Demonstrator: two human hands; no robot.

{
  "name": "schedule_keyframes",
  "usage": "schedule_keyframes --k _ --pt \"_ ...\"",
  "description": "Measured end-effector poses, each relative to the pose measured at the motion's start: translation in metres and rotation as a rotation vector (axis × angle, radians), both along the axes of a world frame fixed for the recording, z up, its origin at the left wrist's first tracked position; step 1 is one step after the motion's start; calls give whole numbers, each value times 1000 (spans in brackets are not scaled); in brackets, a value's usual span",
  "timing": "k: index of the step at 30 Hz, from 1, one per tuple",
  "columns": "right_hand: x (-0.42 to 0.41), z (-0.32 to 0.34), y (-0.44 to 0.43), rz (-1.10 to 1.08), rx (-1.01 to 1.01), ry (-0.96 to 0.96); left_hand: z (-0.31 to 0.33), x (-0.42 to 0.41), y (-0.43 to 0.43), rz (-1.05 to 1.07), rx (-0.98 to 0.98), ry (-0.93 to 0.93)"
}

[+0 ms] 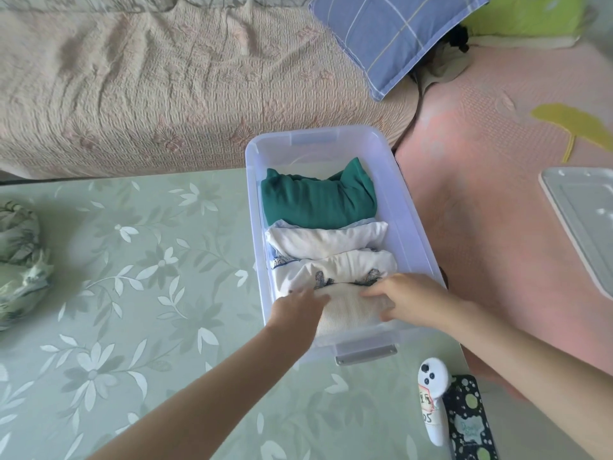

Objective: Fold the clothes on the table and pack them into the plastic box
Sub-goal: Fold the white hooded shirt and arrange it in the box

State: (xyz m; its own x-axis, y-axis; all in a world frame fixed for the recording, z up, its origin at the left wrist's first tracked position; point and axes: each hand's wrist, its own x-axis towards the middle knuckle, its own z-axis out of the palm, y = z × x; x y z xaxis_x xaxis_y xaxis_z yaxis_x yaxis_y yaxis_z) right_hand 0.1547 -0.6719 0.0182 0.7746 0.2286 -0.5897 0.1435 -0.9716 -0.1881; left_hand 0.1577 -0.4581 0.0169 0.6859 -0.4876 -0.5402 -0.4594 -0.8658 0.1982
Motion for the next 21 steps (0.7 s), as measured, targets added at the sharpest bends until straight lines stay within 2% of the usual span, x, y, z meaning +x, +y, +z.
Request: schedule_keyframes --k 2,4,8,11,13,16,19,21 --pt "-3 -2 6 26 -47 32 0 -1 -3 -5 100 1" --pt "0 -2 10 22 -45 27 6 5 -9 33 109 -63" --pt "16 5 9 -110 165 -119 8 20 -10 172 116 -225" --pt "24 5 12 -81 64 -53 -3 36 -13 52 337 -105" --pt "31 -2 13 -73 -50 29 -14 48 -17 25 361 31" --pt "39 -8 10 -197 -27 124 -20 60 -19 67 343 103" --pt "35 -12 13 -140 -67 43 -20 61 -13 38 308 135" --pt "27 -11 15 -143 11 -38 -16 56 -12 56 269 95"
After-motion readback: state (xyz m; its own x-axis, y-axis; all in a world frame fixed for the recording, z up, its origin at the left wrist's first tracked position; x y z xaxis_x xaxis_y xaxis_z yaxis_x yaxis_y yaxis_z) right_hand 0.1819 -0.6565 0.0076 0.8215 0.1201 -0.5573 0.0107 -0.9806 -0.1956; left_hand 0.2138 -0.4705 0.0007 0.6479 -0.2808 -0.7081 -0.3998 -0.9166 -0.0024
